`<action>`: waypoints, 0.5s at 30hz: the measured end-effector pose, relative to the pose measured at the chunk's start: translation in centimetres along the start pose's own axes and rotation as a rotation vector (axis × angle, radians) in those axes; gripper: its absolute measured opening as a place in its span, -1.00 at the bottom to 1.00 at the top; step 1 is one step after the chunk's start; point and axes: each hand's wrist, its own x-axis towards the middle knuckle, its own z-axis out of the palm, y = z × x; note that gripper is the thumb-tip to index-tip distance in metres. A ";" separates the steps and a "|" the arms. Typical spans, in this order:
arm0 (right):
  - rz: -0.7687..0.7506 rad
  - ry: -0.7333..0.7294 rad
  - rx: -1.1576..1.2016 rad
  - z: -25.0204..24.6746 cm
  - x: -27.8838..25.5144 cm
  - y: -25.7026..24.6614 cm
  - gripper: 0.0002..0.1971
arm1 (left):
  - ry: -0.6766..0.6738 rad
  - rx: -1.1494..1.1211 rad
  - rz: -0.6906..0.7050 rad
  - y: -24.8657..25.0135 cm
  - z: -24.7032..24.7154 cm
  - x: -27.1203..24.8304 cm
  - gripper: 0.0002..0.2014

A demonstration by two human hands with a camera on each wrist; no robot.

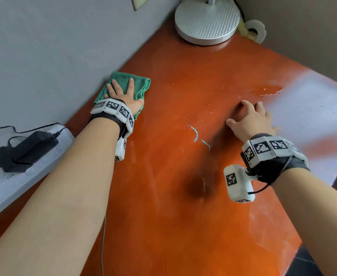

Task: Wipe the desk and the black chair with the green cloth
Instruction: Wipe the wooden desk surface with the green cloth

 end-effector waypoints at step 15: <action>0.001 0.007 0.074 0.0 0.3 -0.1 -0.40 | 0.025 0.116 0.273 10.0 -3.2 3.7 -0.34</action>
